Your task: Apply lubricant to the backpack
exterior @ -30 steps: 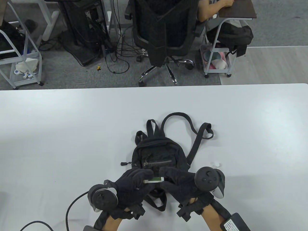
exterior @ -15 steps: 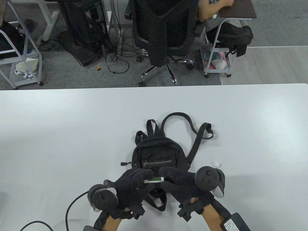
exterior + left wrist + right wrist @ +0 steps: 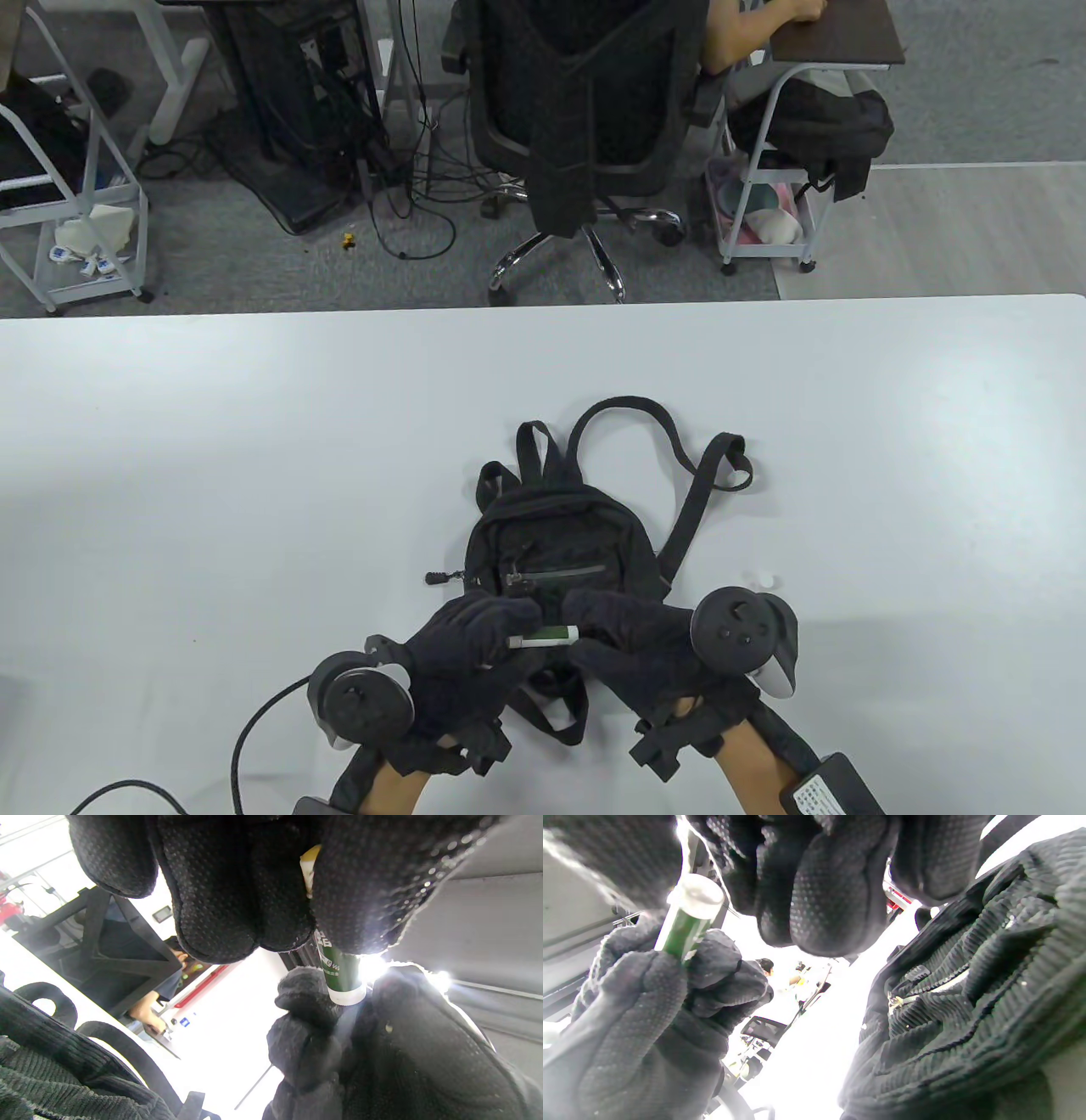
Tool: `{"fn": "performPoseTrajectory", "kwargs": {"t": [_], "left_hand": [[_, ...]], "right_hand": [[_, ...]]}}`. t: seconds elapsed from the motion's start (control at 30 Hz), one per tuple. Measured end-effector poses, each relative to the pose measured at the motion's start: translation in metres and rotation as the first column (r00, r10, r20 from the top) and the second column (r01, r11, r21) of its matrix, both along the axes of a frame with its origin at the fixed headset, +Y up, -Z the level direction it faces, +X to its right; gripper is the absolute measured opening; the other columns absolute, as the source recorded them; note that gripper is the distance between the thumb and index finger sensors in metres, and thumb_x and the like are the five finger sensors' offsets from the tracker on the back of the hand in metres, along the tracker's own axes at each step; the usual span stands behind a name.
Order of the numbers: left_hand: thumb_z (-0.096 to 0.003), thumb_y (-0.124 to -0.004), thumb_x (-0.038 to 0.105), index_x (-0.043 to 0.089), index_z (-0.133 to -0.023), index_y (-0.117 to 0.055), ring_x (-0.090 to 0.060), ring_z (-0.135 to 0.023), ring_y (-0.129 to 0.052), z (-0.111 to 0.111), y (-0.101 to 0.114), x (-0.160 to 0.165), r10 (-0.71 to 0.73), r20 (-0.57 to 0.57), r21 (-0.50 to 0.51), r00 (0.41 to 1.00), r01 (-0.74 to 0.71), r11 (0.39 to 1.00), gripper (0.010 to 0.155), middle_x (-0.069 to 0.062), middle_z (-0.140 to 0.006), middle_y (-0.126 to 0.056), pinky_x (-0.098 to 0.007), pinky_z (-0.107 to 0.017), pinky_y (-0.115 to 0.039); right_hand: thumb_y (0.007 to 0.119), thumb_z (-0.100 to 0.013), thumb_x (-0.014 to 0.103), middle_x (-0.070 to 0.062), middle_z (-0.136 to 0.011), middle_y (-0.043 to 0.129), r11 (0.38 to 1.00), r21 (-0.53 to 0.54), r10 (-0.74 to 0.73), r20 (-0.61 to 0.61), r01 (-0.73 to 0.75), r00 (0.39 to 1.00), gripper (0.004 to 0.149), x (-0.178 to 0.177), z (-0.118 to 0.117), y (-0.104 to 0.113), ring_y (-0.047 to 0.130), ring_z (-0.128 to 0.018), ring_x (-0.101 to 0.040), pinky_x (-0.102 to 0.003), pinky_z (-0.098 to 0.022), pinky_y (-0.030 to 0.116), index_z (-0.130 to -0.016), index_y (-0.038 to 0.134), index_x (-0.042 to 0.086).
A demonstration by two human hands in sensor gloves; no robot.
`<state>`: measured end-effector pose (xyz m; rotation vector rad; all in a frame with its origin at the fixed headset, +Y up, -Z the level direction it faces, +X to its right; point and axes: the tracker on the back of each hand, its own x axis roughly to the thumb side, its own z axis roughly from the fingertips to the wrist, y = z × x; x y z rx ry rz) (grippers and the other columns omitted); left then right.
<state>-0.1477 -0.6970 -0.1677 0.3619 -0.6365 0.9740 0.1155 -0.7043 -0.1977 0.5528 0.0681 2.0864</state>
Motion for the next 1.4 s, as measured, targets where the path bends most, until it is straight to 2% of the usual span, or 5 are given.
{"fn": "performPoseTrajectory", "kwargs": {"t": [0.57, 0.8, 1.0, 1.27, 1.4], "left_hand": [[-0.0374, -0.098, 0.037, 0.017, -0.085, -0.087, -0.033, -0.058, -0.107, 0.0003, -0.0006, 0.0004, -0.009, 0.004, -0.004, 1.0, 0.009, 1.0, 0.052, -0.004, -0.074, -0.099, -0.065, -0.058, -0.078], [-0.0375, -0.098, 0.037, 0.017, -0.085, -0.086, -0.033, -0.058, -0.107, -0.0014, -0.0019, -0.0003, -0.006, 0.003, -0.01, 1.0, 0.006, 1.0, 0.053, -0.004, -0.074, -0.099, -0.065, -0.058, -0.078], [-0.0371, -0.098, 0.037, 0.017, -0.084, -0.087, -0.033, -0.057, -0.107, -0.0005, -0.0016, 0.0005, -0.018, 0.003, -0.007, 1.0, 0.018, 1.0, 0.052, -0.004, -0.073, -0.099, -0.065, -0.058, -0.078], [-0.0374, -0.098, 0.037, 0.017, -0.084, -0.087, -0.033, -0.058, -0.107, -0.0011, -0.0016, 0.0005, -0.019, 0.001, -0.004, 1.0, 0.019, 1.0, 0.052, -0.004, -0.073, -0.099, -0.065, -0.058, -0.078], [-0.0376, -0.098, 0.037, 0.017, -0.084, -0.087, -0.033, -0.058, -0.107, -0.0009, -0.0018, 0.0011, -0.022, 0.004, -0.003, 1.0, 0.022, 1.0, 0.052, -0.004, -0.073, -0.099, -0.065, -0.058, -0.078]], "right_hand": [[0.072, -0.046, 0.059, 0.002, -0.073, 0.095, 1.0, -0.008, 0.007, -0.026, -0.007, 1.0, 0.05, -0.0019, -0.0009, -0.0048, 0.107, -0.048, -0.018, -0.049, -0.054, 0.082, -0.085, 0.083, 0.031], [0.085, -0.043, 0.052, 0.005, -0.082, 0.089, 0.999, 0.029, 0.023, -0.006, -0.023, 1.0, 0.054, -0.0015, 0.0006, -0.0011, 0.105, -0.056, -0.016, -0.049, -0.057, 0.08, -0.092, 0.074, 0.033], [0.068, -0.046, 0.058, 0.002, -0.077, 0.093, 0.999, -0.002, 0.034, -0.019, -0.034, 0.999, 0.051, -0.0036, -0.0004, -0.0067, 0.106, -0.054, -0.02, -0.051, -0.055, 0.08, -0.088, 0.081, 0.031], [0.085, -0.043, 0.055, 0.004, -0.084, 0.088, 0.999, 0.027, 0.032, -0.004, -0.032, 0.999, 0.057, -0.002, 0.0005, -0.0026, 0.104, -0.06, -0.018, -0.051, -0.058, 0.079, -0.093, 0.073, 0.033], [0.073, -0.044, 0.062, 0.001, -0.082, 0.091, 0.999, 0.006, 0.037, -0.02, -0.037, 0.999, 0.058, -0.0045, -0.0003, -0.0074, 0.105, -0.057, -0.02, -0.051, -0.056, 0.08, -0.092, 0.077, 0.03]]}}
